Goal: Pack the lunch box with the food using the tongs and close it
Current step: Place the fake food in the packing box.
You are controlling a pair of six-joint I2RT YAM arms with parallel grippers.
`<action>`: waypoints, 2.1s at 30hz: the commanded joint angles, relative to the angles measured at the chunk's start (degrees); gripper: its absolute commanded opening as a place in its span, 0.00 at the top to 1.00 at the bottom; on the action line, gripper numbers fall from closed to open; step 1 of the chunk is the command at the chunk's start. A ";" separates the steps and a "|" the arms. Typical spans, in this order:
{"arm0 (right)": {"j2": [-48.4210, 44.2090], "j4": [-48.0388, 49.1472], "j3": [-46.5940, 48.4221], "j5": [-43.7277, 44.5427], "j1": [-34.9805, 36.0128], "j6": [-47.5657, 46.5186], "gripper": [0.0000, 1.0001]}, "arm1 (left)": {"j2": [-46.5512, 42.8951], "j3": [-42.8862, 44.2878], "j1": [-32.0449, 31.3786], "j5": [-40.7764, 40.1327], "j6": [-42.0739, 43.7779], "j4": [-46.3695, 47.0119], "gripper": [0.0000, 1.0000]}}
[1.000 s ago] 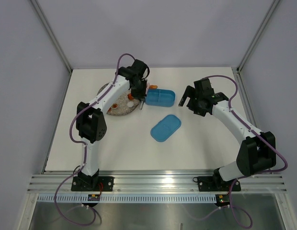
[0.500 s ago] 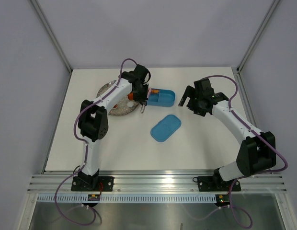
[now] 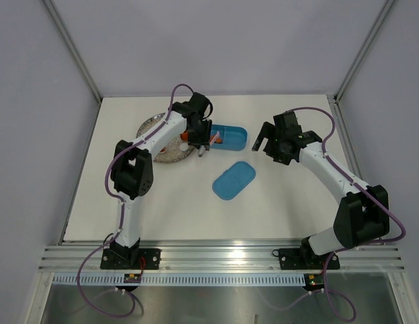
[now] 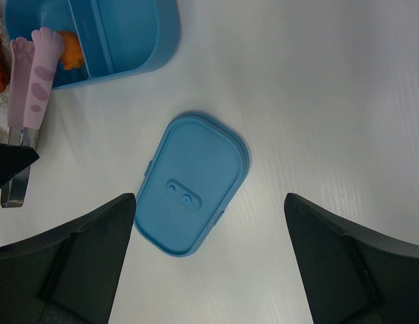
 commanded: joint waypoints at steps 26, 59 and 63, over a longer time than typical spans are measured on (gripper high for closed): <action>-1.15 1.94 -0.53 -0.44 0.15 0.63 0.00 | -7.67 1.27 -1.52 -3.05 1.57 -2.77 0.91; -1.50 1.76 -0.89 -0.44 0.15 0.27 0.01 | 5.24 13.92 -2.58 -7.89 3.76 -9.81 1.00; -1.32 1.76 -0.62 -0.35 0.15 0.27 0.01 | 4.20 14.01 -2.49 -8.07 4.03 -8.76 1.00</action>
